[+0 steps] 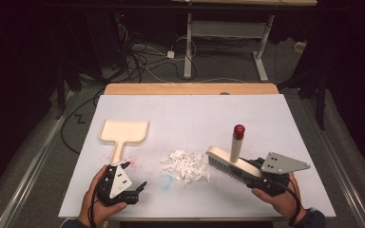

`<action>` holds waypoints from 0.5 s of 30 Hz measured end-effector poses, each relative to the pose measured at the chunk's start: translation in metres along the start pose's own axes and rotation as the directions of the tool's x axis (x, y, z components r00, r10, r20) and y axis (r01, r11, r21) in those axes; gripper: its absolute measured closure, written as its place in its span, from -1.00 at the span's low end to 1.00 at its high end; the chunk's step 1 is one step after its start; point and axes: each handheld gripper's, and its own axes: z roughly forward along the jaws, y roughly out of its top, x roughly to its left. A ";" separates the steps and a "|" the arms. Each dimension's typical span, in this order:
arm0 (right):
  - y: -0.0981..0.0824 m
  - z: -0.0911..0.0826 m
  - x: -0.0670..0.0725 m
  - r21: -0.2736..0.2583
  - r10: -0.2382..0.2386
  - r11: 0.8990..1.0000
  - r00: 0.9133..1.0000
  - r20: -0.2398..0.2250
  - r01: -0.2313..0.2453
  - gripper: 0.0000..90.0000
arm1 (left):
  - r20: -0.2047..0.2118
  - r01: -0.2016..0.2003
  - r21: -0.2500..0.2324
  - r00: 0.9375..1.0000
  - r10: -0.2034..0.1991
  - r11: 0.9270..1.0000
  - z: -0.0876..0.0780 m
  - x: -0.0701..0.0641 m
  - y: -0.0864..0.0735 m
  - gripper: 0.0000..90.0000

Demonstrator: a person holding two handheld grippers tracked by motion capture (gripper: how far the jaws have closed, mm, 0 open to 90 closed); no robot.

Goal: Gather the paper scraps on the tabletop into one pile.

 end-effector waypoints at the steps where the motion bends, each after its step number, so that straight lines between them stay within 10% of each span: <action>1: -0.002 -0.004 -0.004 0.004 0.003 1.000 0.999 0.045 -0.003 0.51 | -0.001 0.000 0.001 1.000 0.000 1.000 0.000 0.000 0.000 -0.63; 15: -0.043 0.002 -0.056 0.101 0.075 0.988 0.940 0.334 -0.114 0.51 | 0.009 -0.003 -0.013 1.000 0.003 1.000 0.000 0.001 0.001 -0.63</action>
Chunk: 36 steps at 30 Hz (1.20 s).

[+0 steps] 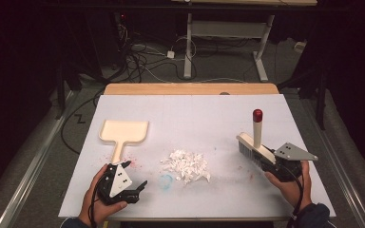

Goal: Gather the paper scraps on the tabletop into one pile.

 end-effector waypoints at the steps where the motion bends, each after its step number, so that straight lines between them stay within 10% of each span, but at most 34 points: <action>1: -0.003 0.002 -0.001 0.011 0.013 1.000 1.000 0.005 -0.013 0.51 | 0.000 0.001 -0.001 1.000 -0.001 1.000 0.000 0.000 0.000 -0.63; 8: -0.004 0.004 0.007 0.114 0.103 0.988 0.994 -0.021 -0.100 0.51 | 0.007 -0.008 -0.002 1.000 0.008 1.000 0.000 -0.002 0.001 -0.63; 15: 0.017 0.032 0.045 0.174 0.071 0.983 0.997 -0.027 -0.066 0.50 | 0.020 -0.005 -0.012 1.000 0.005 1.000 0.001 -0.003 0.004 -0.63; 24: 0.045 0.069 0.106 0.088 0.140 0.988 0.983 -0.121 -0.130 0.51 | 0.034 -0.005 -0.029 0.999 0.006 1.000 0.000 -0.002 0.004 -0.63; 28: 0.052 0.079 0.133 0.048 0.098 0.995 0.983 -0.154 -0.091 0.51 | 0.035 -0.002 -0.029 0.999 0.003 1.000 0.000 -0.001 0.002 -0.63; 36: 0.065 0.063 0.119 -0.020 0.059 0.998 0.990 -0.130 -0.062 0.52 | 0.029 -0.009 -0.017 1.000 0.009 1.000 0.000 -0.002 0.001 -0.63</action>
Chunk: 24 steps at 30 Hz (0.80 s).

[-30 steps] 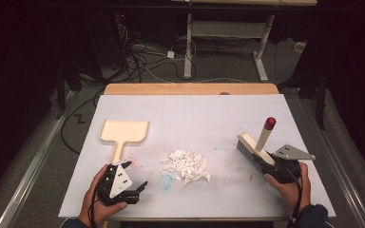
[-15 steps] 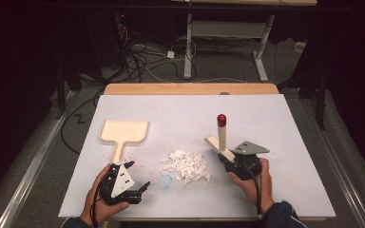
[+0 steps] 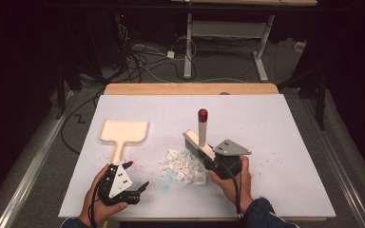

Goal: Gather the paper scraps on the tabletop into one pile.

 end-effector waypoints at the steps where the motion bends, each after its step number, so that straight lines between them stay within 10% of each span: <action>1: 0.001 -0.005 -0.003 -0.005 -0.009 1.000 1.000 0.007 0.009 0.52 | -0.003 -0.001 0.001 1.000 0.001 1.000 0.000 0.000 0.000 -0.63; 14: -0.028 -0.092 -0.044 0.053 -0.064 0.996 0.986 -0.156 0.074 0.52 | -0.024 0.010 0.025 1.000 -0.009 1.000 0.000 0.000 -0.002 -0.63; 24: -0.042 -0.071 -0.020 0.118 -0.052 0.989 0.957 -0.286 0.089 0.52 | -0.017 0.006 0.036 1.000 -0.005 0.999 0.004 -0.001 0.000 -0.63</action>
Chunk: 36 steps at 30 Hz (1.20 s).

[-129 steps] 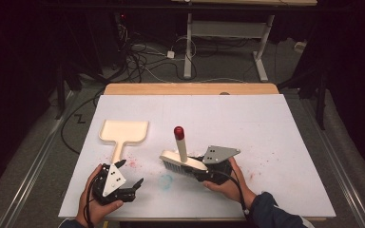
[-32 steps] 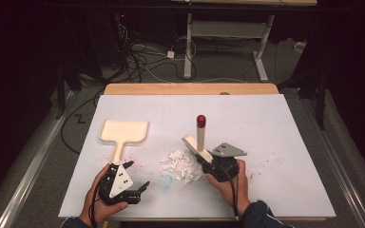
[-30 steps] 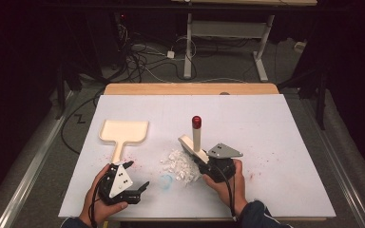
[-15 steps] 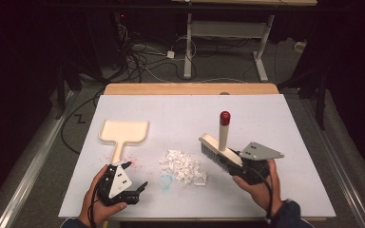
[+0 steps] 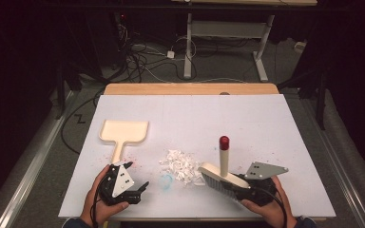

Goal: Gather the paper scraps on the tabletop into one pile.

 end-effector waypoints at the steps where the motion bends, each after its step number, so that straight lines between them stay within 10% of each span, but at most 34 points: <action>1: 0.003 0.006 0.002 0.001 -0.014 1.000 1.000 -0.003 0.014 0.52 | 0.001 0.000 -0.001 1.000 0.000 1.000 0.000 0.000 0.000 -0.63; 9: 0.023 0.029 0.007 -0.036 -0.057 0.998 0.998 0.000 0.057 0.52 | 0.002 -0.001 -0.007 1.000 0.001 1.000 -0.001 0.000 -0.001 -0.63; 23: 0.020 -0.035 -0.020 -0.111 -0.104 0.988 0.992 0.075 0.112 0.51 | -0.007 -0.007 0.015 1.000 0.007 1.000 0.003 -0.002 0.000 -0.63; 36: -0.009 -0.057 -0.027 -0.065 0.007 0.998 1.000 0.021 -0.006 0.51 | -0.018 -0.003 0.013 1.000 0.003 1.000 0.001 -0.001 -0.001 -0.63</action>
